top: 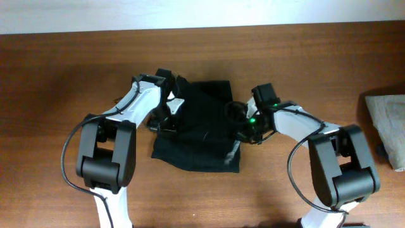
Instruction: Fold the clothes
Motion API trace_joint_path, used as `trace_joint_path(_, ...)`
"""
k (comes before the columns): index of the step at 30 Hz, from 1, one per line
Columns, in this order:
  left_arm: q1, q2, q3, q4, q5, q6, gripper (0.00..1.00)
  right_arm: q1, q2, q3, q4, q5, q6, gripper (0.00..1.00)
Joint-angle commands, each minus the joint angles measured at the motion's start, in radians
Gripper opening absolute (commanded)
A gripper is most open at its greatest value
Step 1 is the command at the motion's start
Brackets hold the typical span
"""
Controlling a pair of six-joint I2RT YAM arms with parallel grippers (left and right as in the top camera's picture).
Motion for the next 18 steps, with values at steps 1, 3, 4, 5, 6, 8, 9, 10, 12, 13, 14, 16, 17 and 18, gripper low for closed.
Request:
trace_joint_path(1, 0.067, 0.008, 0.013, 0.018, -0.111, -0.059, 0.11, -0.076, 0.016, 0.003, -0.007, 0.024, -0.092, 0.05)
trace_joint_path(3, 0.078, 0.004, 0.140, -0.086, -0.086, -0.059, 0.22, -0.102, -0.069, 0.031, -0.121, -0.040, -0.268, 0.13)
trace_joint_path(4, 0.077, 0.004, 0.195, -0.121, -0.086, -0.058, 0.25, -0.100, -0.117, 0.032, -0.163, -0.048, -0.277, 0.19)
trace_joint_path(5, 0.073, 0.004, 0.315, -0.165, -0.085, -0.048, 0.30, -0.082, -0.206, 0.032, -0.218, -0.058, -0.277, 0.28)
trace_joint_path(6, 0.069, 0.004, 0.403, -0.167, -0.085, -0.039, 0.33, -0.058, -0.266, 0.032, -0.248, -0.058, -0.267, 0.29)
trace_joint_path(8, 0.058, 0.004, 0.452, -0.067, -0.028, 0.086, 0.33, 0.006, -0.302, 0.032, -0.320, -0.058, -0.146, 0.10)
trace_joint_path(9, 0.050, 0.014, 0.449, -0.020, 0.023, 0.220, 0.29, 0.042, -0.296, 0.028, -0.335, -0.058, -0.126, 0.11)
trace_joint_path(10, 0.046, 0.024, 0.447, -0.012, 0.043, 0.278, 0.27, 0.084, -0.292, 0.024, -0.349, -0.058, -0.091, 0.15)
trace_joint_path(12, 0.034, 0.071, 0.437, -0.014, 0.085, 0.390, 0.23, 0.180, -0.291, 0.016, -0.348, -0.029, 0.005, 0.19)
trace_joint_path(13, 0.024, 0.109, 0.437, -0.009, 0.082, 0.423, 0.22, 0.233, -0.289, 0.002, -0.346, 0.071, 0.118, 0.24)
trace_joint_path(14, 0.023, 0.139, 0.437, -0.002, 0.071, 0.425, 0.20, 0.267, -0.275, -0.020, -0.330, 0.139, 0.218, 0.36)
trace_joint_path(16, 0.027, 0.187, 0.437, -0.007, 0.069, 0.424, 0.15, 0.278, -0.242, -0.076, -0.246, 0.134, 0.304, 0.36)
trace_joint_path(17, 0.029, 0.191, 0.437, -0.015, 0.069, 0.424, 0.14, 0.271, -0.219, -0.109, -0.198, 0.134, 0.341, 0.36)
trace_joint_path(18, 0.029, 0.190, 0.437, -0.018, 0.068, 0.424, 0.14, 0.260, -0.198, -0.134, -0.153, 0.134, 0.369, 0.36)
